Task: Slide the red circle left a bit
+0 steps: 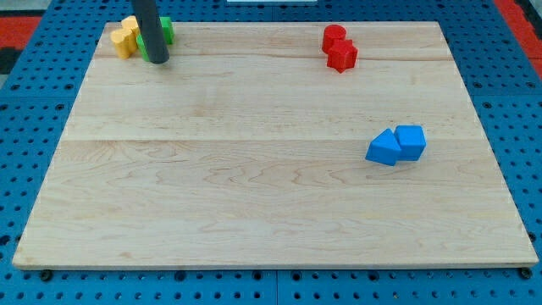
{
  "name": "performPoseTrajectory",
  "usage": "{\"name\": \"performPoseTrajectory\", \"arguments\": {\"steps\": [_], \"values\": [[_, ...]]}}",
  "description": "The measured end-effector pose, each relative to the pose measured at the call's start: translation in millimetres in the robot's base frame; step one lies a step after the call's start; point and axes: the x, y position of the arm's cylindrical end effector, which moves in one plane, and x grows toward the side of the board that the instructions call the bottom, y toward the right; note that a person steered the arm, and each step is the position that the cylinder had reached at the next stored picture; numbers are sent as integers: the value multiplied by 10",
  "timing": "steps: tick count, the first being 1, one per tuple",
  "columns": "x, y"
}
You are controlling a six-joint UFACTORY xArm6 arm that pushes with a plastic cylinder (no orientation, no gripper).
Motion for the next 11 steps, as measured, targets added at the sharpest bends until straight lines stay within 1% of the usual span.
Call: {"name": "performPoseTrajectory", "arguments": {"steps": [2, 3, 4, 5, 6, 7, 8, 9, 10, 11], "values": [[-70, -1], [63, 112], [636, 1096], [1092, 2169], [1146, 3304], [835, 4172], [131, 4083], [-501, 3323], [-874, 2618], [-815, 2531]]}}
